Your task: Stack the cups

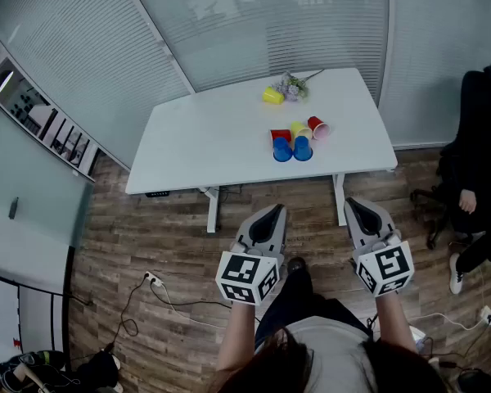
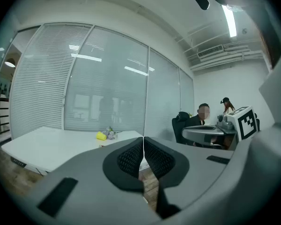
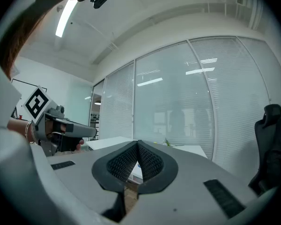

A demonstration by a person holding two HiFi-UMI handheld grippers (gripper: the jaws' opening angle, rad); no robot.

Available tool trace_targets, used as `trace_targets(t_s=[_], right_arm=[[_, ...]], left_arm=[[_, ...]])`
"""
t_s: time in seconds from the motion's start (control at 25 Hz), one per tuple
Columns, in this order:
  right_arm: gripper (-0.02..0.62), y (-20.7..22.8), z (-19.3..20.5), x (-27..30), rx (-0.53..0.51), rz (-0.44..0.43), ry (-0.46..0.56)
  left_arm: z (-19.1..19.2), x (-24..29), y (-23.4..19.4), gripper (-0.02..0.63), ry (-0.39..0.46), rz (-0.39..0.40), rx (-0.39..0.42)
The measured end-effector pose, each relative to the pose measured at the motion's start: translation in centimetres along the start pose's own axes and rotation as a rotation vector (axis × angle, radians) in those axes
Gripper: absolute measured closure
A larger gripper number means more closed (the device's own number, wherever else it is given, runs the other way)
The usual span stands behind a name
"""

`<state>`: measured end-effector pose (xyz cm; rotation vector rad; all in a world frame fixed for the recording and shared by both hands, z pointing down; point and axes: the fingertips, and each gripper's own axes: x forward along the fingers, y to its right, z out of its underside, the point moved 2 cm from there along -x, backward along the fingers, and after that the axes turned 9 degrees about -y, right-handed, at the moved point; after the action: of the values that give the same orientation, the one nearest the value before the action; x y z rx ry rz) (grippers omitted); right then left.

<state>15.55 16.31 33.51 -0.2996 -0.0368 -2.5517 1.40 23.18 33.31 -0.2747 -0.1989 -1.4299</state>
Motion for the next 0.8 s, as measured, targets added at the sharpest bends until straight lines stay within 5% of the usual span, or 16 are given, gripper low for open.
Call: trace_targets(t_s=[0.8], right_arm=[[0.568,0.7,-0.7,2.8,0.079,-0.042,0.016]], left_arm=[[-0.7,2.8,-1.4,0.583,-0.005,0.055,-0.003]])
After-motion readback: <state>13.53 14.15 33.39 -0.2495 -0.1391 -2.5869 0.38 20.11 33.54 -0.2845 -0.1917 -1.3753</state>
